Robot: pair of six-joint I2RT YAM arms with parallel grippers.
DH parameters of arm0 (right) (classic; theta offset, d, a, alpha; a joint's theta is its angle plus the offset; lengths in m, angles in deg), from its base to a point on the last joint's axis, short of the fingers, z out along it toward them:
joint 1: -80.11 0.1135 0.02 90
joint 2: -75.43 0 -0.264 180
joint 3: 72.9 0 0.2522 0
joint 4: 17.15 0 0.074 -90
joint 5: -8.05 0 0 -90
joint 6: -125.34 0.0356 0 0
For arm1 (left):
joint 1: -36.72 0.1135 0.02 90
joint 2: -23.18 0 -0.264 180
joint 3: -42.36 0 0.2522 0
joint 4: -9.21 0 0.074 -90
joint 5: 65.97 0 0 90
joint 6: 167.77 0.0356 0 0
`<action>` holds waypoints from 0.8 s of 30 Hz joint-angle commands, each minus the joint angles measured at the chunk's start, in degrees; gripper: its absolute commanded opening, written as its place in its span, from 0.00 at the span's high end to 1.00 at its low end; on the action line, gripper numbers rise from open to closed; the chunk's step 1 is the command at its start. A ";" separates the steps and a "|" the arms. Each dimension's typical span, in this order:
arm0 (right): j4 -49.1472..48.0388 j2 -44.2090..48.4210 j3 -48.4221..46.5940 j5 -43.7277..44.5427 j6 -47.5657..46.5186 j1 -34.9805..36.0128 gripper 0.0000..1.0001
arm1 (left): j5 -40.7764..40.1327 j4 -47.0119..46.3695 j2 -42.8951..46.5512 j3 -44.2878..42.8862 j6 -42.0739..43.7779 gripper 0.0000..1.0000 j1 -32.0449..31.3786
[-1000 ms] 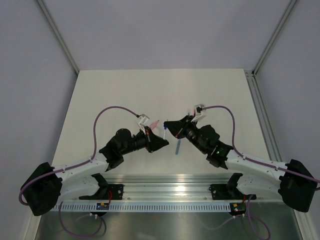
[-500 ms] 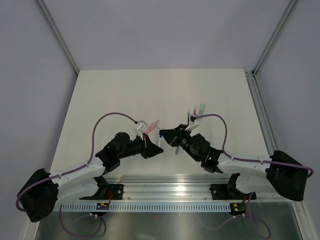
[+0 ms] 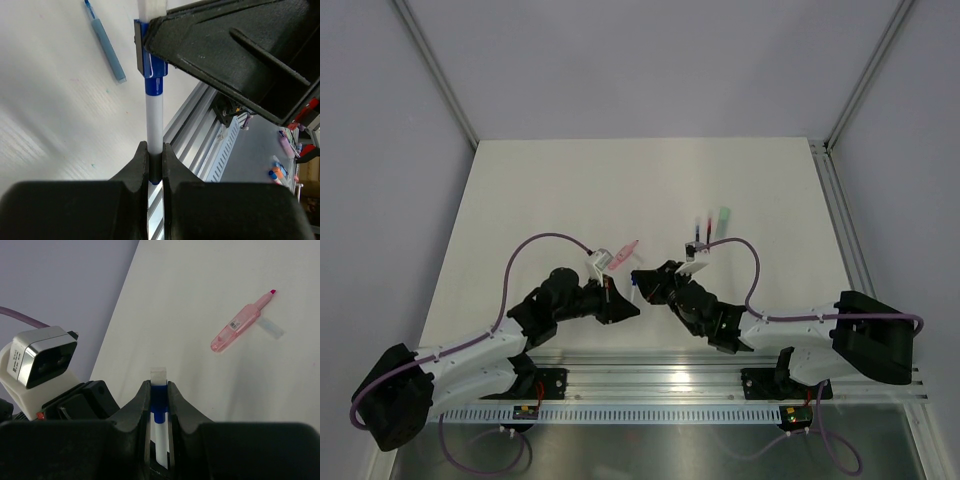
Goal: Insert the pens into the pen caps
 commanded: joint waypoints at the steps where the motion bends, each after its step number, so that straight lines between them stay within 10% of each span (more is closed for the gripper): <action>1: 12.30 -2.77 2.30 -12.17 2.62 7.16 1.00 | -9.86 -22.40 2.87 -4.49 1.16 1.00 2.66; 7: 17.99 -0.13 -3.58 -7.68 -1.15 4.46 1.00 | -7.67 -22.31 -0.29 -5.89 1.08 0.98 2.57; 16: 25.30 -0.83 -16.58 -14.79 -9.06 -16.29 1.00 | -6.88 -20.99 -2.31 -7.04 2.31 0.46 1.69; 24: 27.32 -8.37 -22.39 -20.69 -16.08 -31.32 1.00 | -8.28 -18.18 -2.40 -7.83 2.48 0.37 1.52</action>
